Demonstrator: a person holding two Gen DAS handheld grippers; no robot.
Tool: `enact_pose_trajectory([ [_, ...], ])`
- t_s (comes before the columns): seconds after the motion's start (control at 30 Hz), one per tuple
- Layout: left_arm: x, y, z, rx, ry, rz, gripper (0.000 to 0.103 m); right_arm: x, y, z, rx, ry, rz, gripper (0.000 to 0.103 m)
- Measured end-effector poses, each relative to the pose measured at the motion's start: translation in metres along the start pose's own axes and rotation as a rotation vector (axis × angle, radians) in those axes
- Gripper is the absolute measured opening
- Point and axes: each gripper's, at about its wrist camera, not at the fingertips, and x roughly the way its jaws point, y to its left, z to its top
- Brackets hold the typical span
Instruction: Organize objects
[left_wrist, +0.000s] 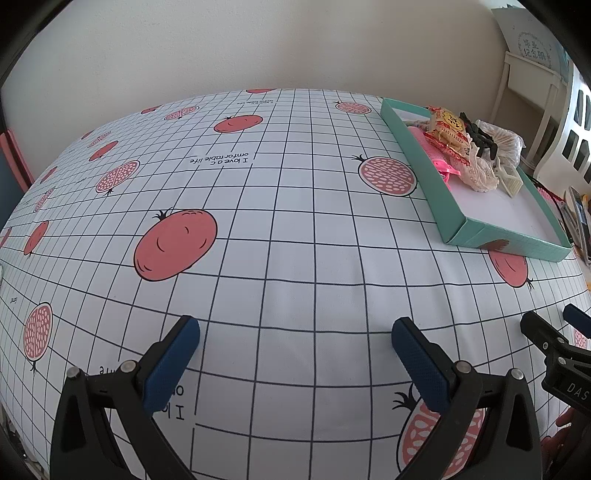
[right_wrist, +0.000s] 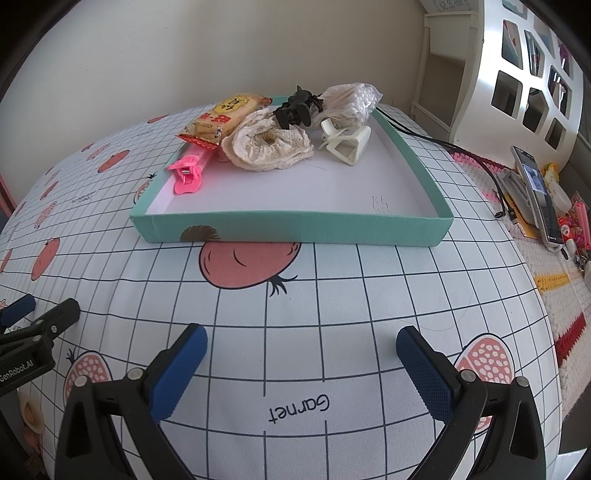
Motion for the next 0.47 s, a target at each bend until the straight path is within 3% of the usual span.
enact_pose_trajectory([
  [0.47,-0.0010,-0.0008,-0.0001,-0.001,0.000,0.002,0.103,0.0001,0.0002,-0.0005,0.000,0.000,0.000,0.103],
])
